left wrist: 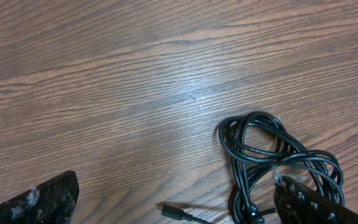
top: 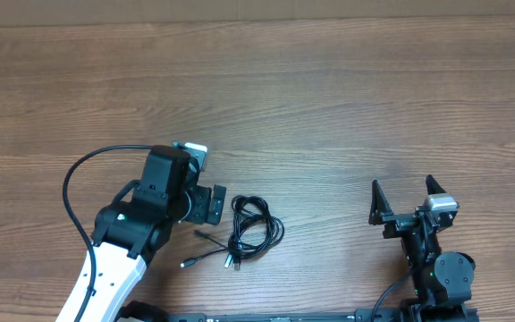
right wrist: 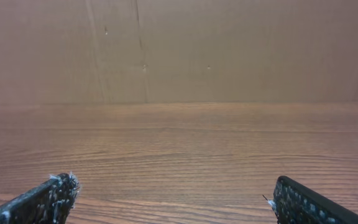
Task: Untangle cables
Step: 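Raise the left arm and move its gripper toward the cable bundle, then position the open left gripper above the cable loops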
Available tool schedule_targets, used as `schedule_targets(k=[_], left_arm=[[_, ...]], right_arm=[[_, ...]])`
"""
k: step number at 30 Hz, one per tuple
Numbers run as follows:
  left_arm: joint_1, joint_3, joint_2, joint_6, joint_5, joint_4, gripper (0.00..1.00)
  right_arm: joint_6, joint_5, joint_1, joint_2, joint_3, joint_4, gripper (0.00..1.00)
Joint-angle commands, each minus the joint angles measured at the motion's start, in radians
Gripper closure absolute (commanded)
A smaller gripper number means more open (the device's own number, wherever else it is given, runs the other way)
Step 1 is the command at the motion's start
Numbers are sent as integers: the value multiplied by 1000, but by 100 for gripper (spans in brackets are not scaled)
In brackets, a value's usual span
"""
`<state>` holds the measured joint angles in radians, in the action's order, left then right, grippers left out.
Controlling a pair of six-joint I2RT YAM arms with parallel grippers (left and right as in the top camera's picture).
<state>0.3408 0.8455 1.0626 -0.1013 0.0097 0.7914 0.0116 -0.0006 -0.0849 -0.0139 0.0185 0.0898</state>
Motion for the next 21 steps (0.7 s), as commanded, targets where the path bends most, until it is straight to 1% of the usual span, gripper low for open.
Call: schedule_targets(k=[1,21], left_arm=[[6,29,23,-19,-21,5,0],[6,29,48,-19,-20,-6,0]], right_arm=[[5,0,2,11,-10,-5,0],[5,0,2,11,-10,-5,0]])
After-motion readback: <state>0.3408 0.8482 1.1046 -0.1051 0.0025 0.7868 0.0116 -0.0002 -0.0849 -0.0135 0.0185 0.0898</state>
